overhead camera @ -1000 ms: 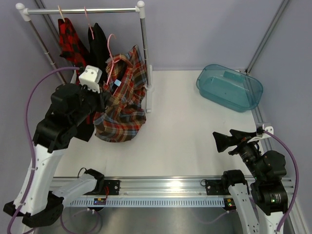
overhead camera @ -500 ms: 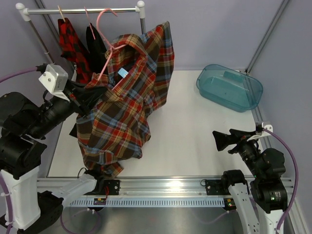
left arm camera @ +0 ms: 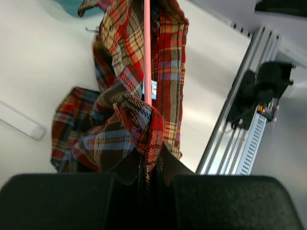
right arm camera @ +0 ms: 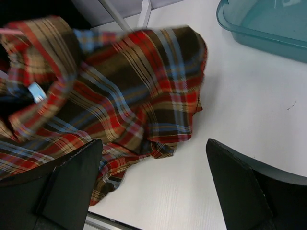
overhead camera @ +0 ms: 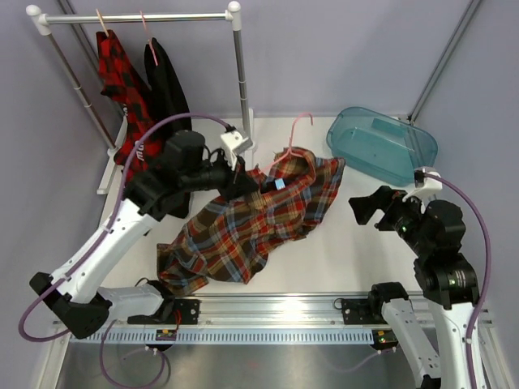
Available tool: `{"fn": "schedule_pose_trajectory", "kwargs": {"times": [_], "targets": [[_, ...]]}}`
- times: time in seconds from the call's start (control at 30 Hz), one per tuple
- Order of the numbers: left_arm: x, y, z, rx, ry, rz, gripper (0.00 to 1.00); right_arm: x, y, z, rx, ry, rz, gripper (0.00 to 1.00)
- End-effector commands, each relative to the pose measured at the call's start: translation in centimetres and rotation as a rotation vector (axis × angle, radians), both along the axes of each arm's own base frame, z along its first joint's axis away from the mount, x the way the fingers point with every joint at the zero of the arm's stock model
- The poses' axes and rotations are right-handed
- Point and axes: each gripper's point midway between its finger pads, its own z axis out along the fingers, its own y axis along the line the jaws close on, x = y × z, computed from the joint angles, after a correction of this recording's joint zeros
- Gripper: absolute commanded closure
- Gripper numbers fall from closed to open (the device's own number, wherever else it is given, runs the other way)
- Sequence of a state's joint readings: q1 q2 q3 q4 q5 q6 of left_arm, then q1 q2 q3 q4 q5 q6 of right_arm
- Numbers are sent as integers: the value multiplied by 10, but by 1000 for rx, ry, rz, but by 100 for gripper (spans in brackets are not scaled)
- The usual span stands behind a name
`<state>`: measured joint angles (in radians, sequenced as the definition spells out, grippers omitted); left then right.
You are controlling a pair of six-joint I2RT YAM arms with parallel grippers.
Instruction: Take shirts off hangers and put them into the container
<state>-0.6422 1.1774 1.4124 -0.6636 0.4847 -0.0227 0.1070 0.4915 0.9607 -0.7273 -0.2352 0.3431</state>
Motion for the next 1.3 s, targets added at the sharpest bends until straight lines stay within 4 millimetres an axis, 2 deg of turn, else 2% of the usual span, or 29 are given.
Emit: {"fn": "schedule_pose_trajectory", "kwargs": {"times": [0.0,0.07,0.1,0.17,0.2,0.23,0.33,0.4,0.5,0.7,0.77,0.87,1.0,1.1,1.23,1.27], "targets": [[20,-30,22,-121,-137,-7,100,19,10,21,-13,-26,54,1],[23,-41,5,-130,-110,-8,100,28,15,30,-17,-26,67,0],[28,-48,-12,-125,-84,-5,100,38,16,26,-27,-2,54,1],[29,-55,-27,-112,-60,3,100,42,34,40,-25,-42,98,1],[29,-59,-40,-92,-36,0,100,50,39,38,-39,-35,90,1],[28,-60,-45,-85,-26,-2,100,48,55,43,-40,-50,144,2],[23,-61,-57,-65,-12,-18,100,56,81,45,-59,-37,221,2],[20,-61,-59,-59,-15,-20,100,65,88,48,-73,-58,215,4],[18,-57,-58,-60,-26,-15,100,71,103,59,-51,-113,240,13],[14,-59,-60,-58,-22,-33,100,90,124,57,-84,-119,259,25],[13,-59,-60,-58,-22,-38,100,94,129,64,-80,-145,265,28],[12,-60,-59,-59,-26,-46,100,103,136,61,-90,-142,271,32],[10,-59,-58,-62,-32,-53,100,118,138,48,-114,-118,238,39],[10,-59,-58,-60,-32,-53,100,121,140,39,-115,-110,236,53],[10,-59,-57,-63,-30,-54,100,123,145,30,-118,-96,255,57],[9,-59,-56,-68,-30,-56,100,122,146,29,-119,-94,258,64]]}}
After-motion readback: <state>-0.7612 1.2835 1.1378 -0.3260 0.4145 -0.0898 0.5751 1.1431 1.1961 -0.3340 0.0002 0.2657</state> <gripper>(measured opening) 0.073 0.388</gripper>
